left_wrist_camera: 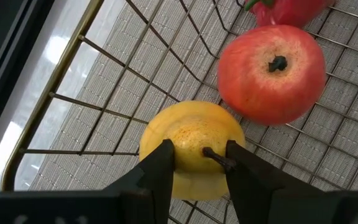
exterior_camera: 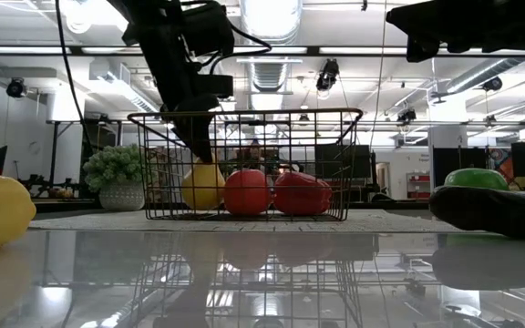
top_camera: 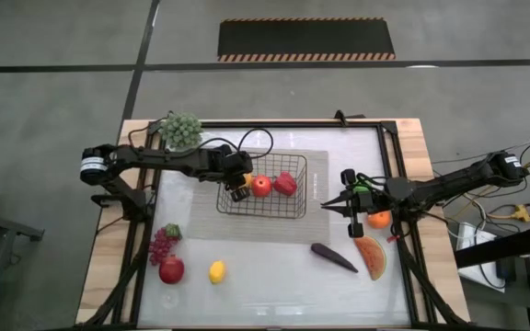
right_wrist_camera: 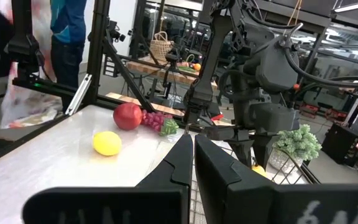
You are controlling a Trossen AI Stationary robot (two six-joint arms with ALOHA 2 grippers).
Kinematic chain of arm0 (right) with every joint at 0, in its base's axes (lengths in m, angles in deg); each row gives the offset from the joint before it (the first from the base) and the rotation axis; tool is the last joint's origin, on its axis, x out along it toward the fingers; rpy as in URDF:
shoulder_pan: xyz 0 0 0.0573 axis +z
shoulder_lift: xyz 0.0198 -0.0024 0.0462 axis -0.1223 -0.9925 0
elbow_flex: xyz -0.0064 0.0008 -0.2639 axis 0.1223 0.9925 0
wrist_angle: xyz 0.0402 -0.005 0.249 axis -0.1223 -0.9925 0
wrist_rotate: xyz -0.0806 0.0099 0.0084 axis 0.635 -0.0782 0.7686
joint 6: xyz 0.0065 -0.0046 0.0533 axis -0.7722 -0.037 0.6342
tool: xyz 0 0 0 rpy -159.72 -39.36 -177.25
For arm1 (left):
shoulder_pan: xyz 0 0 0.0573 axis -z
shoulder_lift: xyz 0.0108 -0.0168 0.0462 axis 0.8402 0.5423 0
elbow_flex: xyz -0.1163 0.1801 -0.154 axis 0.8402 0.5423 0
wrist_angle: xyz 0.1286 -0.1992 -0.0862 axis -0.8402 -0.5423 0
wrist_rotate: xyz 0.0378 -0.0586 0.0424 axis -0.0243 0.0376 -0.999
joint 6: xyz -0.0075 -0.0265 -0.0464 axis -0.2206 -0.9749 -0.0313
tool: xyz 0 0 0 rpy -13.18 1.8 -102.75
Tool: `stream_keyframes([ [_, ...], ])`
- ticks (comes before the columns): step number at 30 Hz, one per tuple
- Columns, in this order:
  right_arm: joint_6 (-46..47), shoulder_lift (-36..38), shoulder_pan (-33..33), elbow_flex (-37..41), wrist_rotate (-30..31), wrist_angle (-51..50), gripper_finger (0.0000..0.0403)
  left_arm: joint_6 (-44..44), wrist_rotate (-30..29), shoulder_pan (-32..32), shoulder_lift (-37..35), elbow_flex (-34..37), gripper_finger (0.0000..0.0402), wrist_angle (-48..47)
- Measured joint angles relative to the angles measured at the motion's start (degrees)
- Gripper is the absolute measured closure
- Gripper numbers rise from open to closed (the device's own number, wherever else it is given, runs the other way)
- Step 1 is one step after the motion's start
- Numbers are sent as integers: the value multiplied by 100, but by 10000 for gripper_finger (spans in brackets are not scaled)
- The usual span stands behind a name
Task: Build produce basket
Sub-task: Put the pear into the wire basket, then put the green apple into the wire basket
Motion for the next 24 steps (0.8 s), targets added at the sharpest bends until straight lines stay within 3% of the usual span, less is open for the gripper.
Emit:
stream_keyframes([
  [6, 0, 0, 0, 0, 0, 0, 394, 3, 4, 0, 0, 0, 286, -2],
  [17, 0, 0, 2, 0, 0, -1, 394, 10, 9, 0, -21, -21, 193, -88],
  [24, 35, -2, 0, 0, 0, -7, 394, 12, 32, 45, -183, -481, 185, -744],
])
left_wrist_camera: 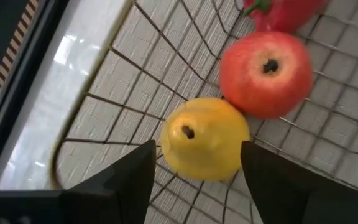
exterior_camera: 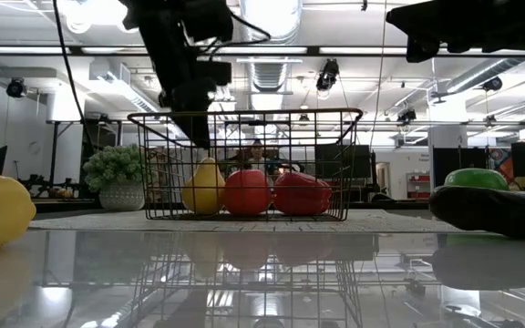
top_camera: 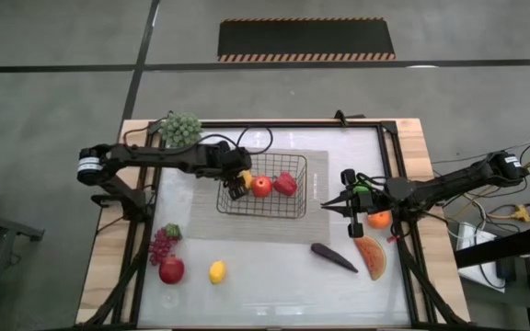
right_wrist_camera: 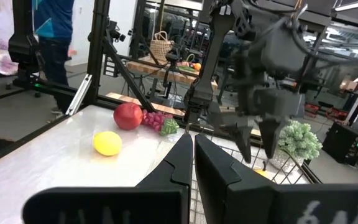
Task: Build produce basket
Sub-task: Put the green apple into the wire basket
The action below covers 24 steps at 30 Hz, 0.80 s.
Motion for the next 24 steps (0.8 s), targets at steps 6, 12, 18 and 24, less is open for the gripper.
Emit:
stream_keyframes([
  [6, 64, -1, 1, 0, 1, -69, 394, -8, 5, 283, -490, -188, 185, -162],
  [12, 76, -2, 0, -2, 20, -173, 394, -7, 5, 963, -1125, -103, 185, 418],
  [18, 217, -1, 2, -2, 15, -323, 394, 323, 6, 1806, -1519, 296, 185, 1763],
  [24, 557, -2, 4, -2, 11, -564, 394, 1045, 15, 2381, -1591, 859, 185, 3179],
])
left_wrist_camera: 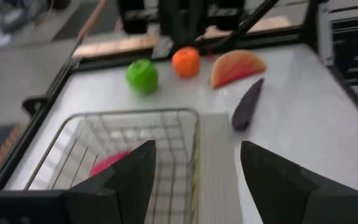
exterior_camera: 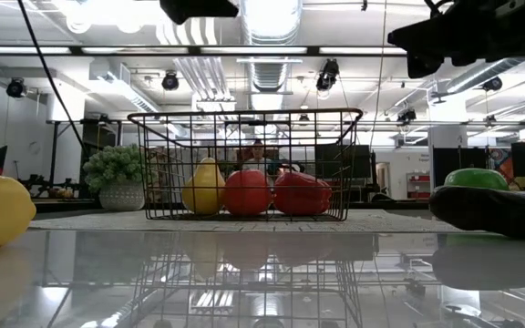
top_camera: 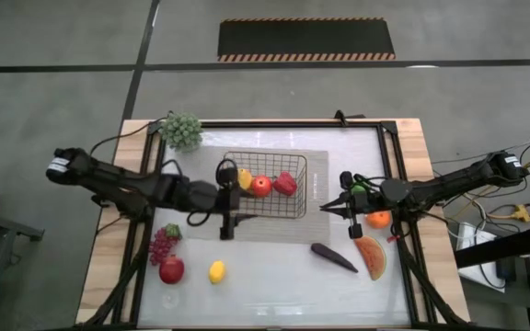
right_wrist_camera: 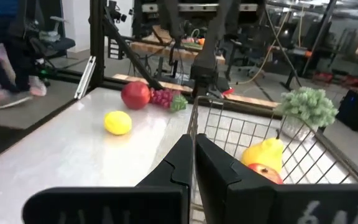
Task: Build produce basket
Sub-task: Put the green apple into the wire basket
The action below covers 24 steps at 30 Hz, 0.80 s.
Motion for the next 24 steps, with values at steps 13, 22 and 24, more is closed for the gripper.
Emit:
stream_keyframes([
  [13, 614, -4, 1, 1, -18, -22, 394, 205, -9, 74, -56, 385, 185, 431],
  [22, 1550, -145, 90, -198, 1252, 44, 394, 1233, -18, 73, -68, 422, 185, 783],
  [24, 1705, -241, 124, -430, 1671, -257, 394, 1694, -23, 64, -71, 502, 185, 1064],
])
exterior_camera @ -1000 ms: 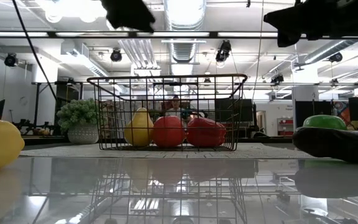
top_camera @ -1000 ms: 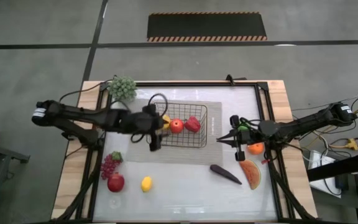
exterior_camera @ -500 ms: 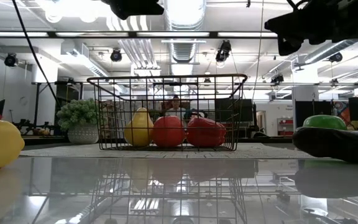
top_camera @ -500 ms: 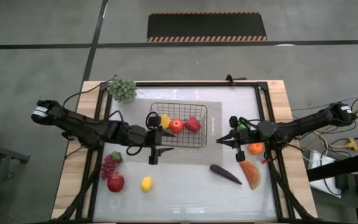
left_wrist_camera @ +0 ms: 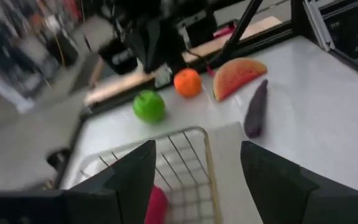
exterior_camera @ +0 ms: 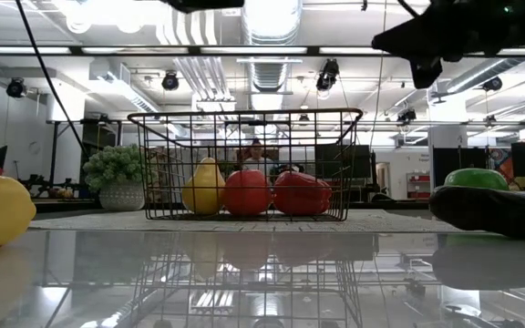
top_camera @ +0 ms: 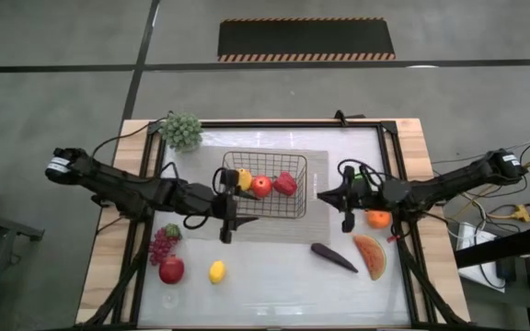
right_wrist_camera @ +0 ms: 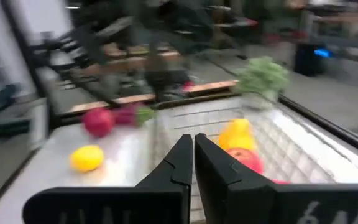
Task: Build produce basket
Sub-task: Put the green apple into the wire basket
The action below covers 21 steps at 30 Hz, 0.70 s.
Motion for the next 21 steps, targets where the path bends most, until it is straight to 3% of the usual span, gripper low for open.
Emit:
stream_keyframes([
  [5, 670, -263, -21, -1118, 1239, -2389, 394, 1123, -15, -56, 0, 264, 185, 1071],
  [9, 2181, -537, -210, -2310, 2067, -5082, 394, 1876, -21, -153, -27, 503, 185, 1714],
  [15, 4375, -1069, -726, -3818, 1523, -9012, 394, 2089, -34, -404, -118, 737, 185, 1990],
  [18, 5082, -1255, -1010, -4196, 864, -10262, 394, 2087, -55, -510, -245, 901, 185, 2118],
  [21, 5304, -1338, -1222, -4297, 18, -10908, 394, 2072, -176, -557, -350, 1062, 185, 2260],
])
